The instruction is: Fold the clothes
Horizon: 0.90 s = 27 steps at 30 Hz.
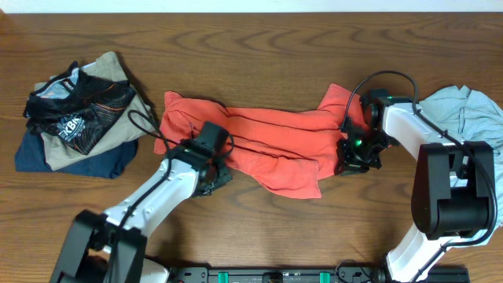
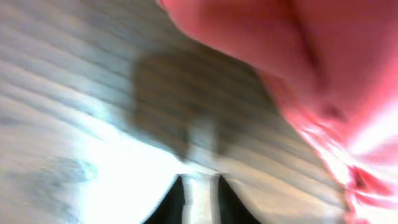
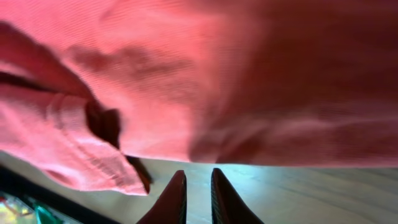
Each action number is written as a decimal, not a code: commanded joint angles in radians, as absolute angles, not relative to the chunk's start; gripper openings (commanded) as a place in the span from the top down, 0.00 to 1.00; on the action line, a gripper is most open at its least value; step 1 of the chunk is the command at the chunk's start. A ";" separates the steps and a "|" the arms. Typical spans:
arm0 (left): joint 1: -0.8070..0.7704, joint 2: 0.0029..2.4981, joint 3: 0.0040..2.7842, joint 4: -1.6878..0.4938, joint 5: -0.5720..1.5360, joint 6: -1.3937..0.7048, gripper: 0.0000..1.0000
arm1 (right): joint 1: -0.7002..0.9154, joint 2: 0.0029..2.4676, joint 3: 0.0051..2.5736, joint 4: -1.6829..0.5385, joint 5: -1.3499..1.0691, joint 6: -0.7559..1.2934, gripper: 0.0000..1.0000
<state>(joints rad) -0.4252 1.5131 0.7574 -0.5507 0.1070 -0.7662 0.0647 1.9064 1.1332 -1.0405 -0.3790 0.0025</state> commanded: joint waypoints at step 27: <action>-0.415 1.496 0.745 -0.407 0.172 -0.809 0.32 | 0.337 1.927 1.357 -0.875 -0.421 -0.356 0.92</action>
